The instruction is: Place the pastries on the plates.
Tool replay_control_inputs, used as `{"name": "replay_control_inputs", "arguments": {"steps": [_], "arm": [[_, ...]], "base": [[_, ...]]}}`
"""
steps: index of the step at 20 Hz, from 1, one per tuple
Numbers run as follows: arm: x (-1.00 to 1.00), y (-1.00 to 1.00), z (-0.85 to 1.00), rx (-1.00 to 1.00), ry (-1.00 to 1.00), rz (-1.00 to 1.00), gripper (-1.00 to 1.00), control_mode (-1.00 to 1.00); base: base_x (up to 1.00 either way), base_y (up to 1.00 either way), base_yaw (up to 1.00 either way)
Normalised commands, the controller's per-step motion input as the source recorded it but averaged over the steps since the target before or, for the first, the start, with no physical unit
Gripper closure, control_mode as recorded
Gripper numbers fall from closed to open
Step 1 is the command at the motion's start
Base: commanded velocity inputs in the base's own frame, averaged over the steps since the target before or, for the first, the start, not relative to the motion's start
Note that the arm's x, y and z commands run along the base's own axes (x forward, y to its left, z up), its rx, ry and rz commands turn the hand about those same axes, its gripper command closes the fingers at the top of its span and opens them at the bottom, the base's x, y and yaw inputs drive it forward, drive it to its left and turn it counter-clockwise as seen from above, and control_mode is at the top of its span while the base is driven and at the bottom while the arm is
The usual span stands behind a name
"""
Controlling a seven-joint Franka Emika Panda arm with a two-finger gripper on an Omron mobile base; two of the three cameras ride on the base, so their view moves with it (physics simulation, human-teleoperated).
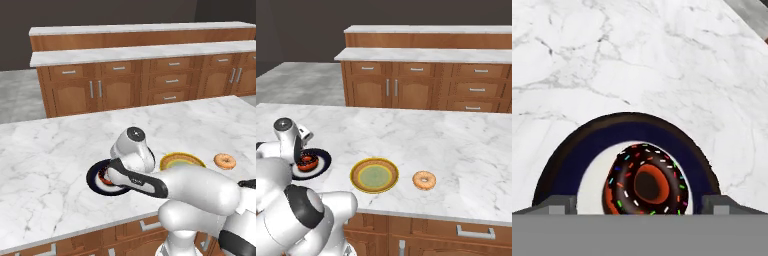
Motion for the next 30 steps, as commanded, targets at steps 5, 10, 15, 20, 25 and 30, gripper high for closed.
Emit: {"name": "replay_control_inputs", "arguments": {"steps": [5,10,15,20,25,30], "arm": [[-0.47,-0.34,0.63,0.00,-0.01,-0.24,-1.00,-1.00],[-0.40,-0.57,0.73,0.00,0.00,-0.41,-1.00,-1.00],[-0.27,-0.71,0.76,0.00,0.00,-0.42,-1.00,-1.00],[-0.19,-0.78,0.46,0.07,0.03,-0.33,-1.00,-1.00],[-0.37,-0.74,0.05,0.16,0.00,-0.05,-1.00,-1.00],[-0.45,-0.80,0.00,0.22,-0.01,0.00,-1.00,-1.00]], "base": [[0.00,0.00,0.00],[0.00,0.00,0.00],[0.00,0.00,0.00],[0.00,0.00,0.00],[0.00,0.00,0.00],[0.00,0.00,0.00]]}}
